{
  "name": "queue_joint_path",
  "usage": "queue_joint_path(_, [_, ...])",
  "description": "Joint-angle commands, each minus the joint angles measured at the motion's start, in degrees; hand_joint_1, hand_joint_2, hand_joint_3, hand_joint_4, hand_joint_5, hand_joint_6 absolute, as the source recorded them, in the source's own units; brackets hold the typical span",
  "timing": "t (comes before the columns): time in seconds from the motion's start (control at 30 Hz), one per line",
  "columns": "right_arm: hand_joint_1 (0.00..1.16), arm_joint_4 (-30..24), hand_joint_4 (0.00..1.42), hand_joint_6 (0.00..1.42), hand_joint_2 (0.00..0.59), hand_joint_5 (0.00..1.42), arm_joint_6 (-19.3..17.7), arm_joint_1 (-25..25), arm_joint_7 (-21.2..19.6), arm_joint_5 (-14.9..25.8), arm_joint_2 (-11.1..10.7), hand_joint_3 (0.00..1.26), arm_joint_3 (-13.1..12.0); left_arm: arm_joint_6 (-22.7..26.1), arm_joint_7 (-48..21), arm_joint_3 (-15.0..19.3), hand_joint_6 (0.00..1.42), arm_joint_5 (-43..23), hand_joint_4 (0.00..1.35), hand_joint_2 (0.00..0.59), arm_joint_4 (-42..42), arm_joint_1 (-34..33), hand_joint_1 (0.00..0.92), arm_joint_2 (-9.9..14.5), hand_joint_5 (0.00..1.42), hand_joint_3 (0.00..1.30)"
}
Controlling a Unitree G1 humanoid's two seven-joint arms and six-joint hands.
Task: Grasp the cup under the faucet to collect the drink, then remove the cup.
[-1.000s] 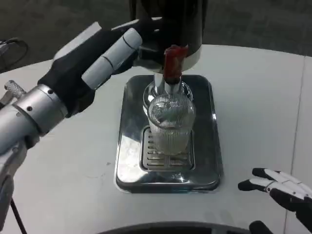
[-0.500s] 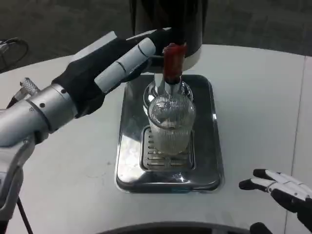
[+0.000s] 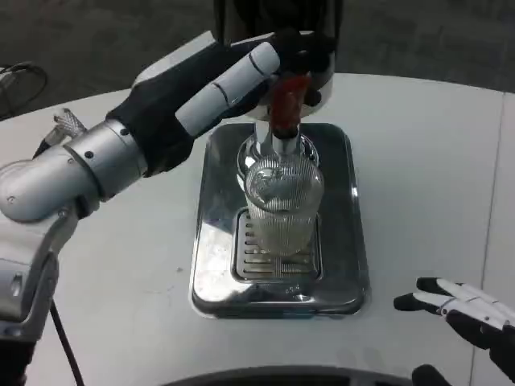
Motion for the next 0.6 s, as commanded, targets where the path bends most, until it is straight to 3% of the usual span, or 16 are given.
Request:
queue_joint_path(0.03, [0.33, -0.31, 0.07, 0.18, 0.501, 0.06, 0.33, 0.19, -0.05, 0.13, -0.17, 0.21, -0.25, -1.91, -1.31, -1.3, 0.22, 1.03, 0.17, 0.188, 2.86, -1.77, 0.0, -0.98, 0.3, 0.22])
queue_joint_path(0.37, [0.33, 0.53, 0.07, 0.18, 0.501, 0.06, 0.66, -0.26, -0.14, 0.55, -0.3, 0.21, -0.79, -6.34, -3.58, -4.08, 0.23, 2.99, 0.17, 0.189, 9.36, -4.1, 0.0, -3.05, 0.3, 0.22])
queue_joint_path(0.6, [0.32, 0.87, 0.07, 0.18, 0.502, 0.06, 1.48, -1.35, 0.11, 0.16, -0.73, 0.21, -0.24, -11.14, -5.22, -5.78, 0.21, 5.55, 0.15, 0.181, 11.61, -4.84, 0.0, -3.12, 0.27, 0.21])
